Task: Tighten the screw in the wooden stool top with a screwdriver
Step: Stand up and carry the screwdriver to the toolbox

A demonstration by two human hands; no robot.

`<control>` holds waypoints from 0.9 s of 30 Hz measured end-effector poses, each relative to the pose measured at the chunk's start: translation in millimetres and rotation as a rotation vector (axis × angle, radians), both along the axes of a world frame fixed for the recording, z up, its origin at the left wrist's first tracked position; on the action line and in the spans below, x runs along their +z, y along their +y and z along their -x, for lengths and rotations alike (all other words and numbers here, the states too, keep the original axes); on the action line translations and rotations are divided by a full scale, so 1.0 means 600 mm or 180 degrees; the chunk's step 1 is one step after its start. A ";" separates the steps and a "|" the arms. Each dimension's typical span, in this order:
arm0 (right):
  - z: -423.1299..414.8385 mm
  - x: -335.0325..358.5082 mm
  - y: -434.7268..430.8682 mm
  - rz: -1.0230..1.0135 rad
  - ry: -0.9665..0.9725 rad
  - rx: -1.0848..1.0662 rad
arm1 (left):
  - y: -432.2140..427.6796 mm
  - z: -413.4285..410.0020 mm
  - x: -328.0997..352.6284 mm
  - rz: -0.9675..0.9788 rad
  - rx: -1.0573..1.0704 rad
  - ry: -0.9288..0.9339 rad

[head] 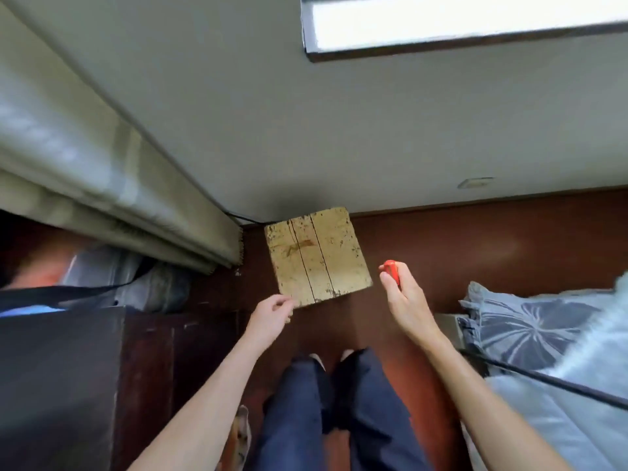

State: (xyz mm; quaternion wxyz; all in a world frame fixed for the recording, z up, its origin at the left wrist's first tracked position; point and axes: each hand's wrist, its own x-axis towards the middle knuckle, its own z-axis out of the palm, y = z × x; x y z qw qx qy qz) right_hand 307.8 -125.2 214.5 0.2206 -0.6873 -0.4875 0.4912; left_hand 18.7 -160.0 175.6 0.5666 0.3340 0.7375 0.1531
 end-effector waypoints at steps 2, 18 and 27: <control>-0.009 0.072 -0.054 0.0227 -0.0142 -0.0012 | -0.077 0.015 0.071 0.0254 0.0218 0.0034; -0.043 0.299 -0.198 0.0954 -0.0542 0.0723 | -0.369 0.101 0.311 0.0937 0.0935 0.0260; -0.050 0.309 -0.094 0.0884 -0.1336 0.1653 | -0.350 0.063 0.329 0.0782 0.1665 0.0058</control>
